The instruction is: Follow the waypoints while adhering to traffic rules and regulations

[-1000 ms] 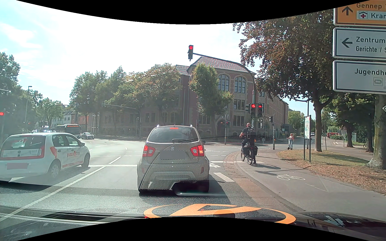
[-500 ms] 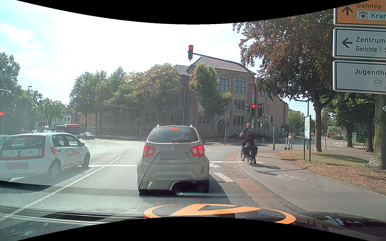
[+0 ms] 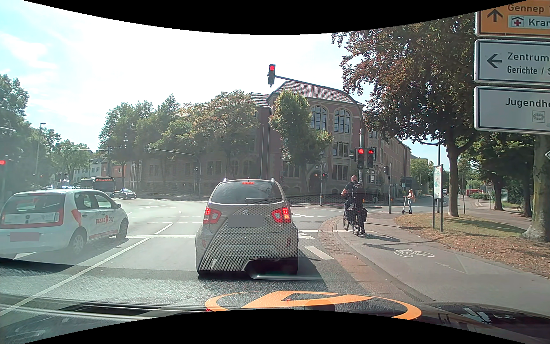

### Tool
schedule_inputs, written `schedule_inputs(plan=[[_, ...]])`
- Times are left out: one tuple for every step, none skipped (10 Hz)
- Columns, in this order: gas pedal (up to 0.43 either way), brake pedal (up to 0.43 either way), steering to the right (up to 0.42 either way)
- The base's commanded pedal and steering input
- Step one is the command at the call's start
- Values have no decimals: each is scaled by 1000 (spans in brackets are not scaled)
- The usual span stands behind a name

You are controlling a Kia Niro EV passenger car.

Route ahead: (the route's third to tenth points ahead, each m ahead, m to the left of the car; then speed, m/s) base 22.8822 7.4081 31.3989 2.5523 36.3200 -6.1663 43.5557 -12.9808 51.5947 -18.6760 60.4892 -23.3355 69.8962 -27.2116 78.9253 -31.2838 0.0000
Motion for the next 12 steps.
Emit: schedule_inputs(plan=[[0,433,-46],[0,427,-46],[0,427,-46],[0,427,-46],[0,427,-47],[0,427,-46],[0,427,-46],[0,427,-46],[0,427,-46],[0,427,-46],[0,427,-46],[0,427,-46]])
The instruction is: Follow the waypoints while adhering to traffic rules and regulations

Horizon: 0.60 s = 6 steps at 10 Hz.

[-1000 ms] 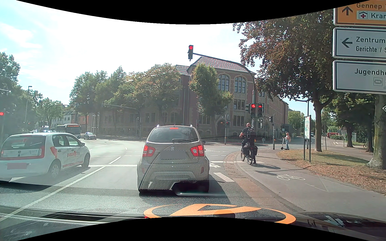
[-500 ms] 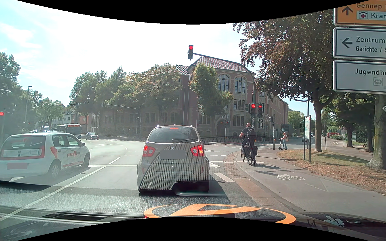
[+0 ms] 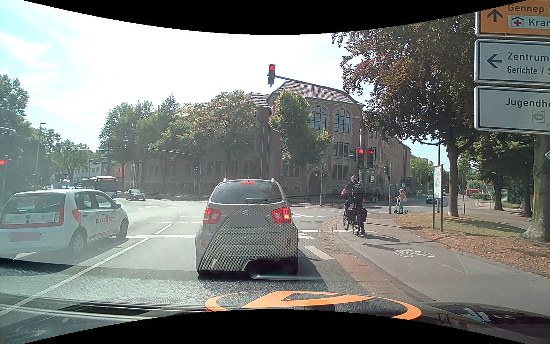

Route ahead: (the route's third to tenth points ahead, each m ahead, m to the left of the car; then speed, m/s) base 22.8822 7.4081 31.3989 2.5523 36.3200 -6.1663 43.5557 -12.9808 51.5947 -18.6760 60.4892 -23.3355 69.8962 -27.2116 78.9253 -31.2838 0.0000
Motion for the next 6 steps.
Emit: schedule_inputs(plan=[[0,427,-48],[0,427,-48],[0,427,-48],[0,427,-48],[0,427,-48],[0,427,-48]])
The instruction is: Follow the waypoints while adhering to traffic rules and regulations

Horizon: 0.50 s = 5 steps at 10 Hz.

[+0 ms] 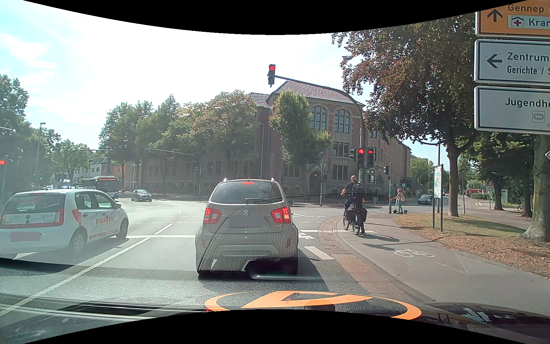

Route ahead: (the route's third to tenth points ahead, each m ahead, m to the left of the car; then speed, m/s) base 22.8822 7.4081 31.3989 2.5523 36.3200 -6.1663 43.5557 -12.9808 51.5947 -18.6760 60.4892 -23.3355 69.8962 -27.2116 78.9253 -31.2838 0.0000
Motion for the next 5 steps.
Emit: schedule_inputs(plan=[[0,421,-48],[0,421,-48],[0,421,-48],[0,421,-48],[0,421,-48]])
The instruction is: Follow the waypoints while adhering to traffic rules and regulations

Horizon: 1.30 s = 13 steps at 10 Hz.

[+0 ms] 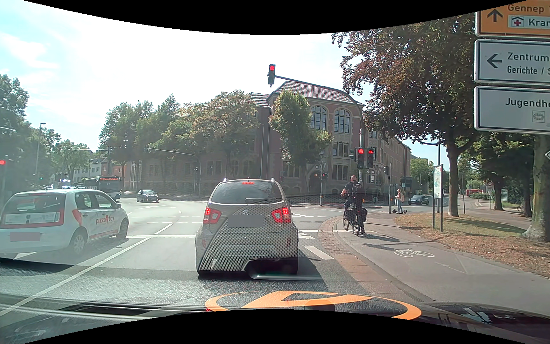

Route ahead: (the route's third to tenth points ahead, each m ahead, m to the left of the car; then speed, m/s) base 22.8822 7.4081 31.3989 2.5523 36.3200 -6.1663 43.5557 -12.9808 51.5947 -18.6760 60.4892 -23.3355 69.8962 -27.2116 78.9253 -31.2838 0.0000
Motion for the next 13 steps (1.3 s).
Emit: schedule_inputs(plan=[[0,421,-48],[0,421,-48],[0,421,-47],[0,421,-46],[0,421,-46],[0,421,-46],[0,415,-46],[0,415,-46],[0,421,-46],[0,421,-46],[0,415,-46],[0,415,-46],[0,415,-46]])
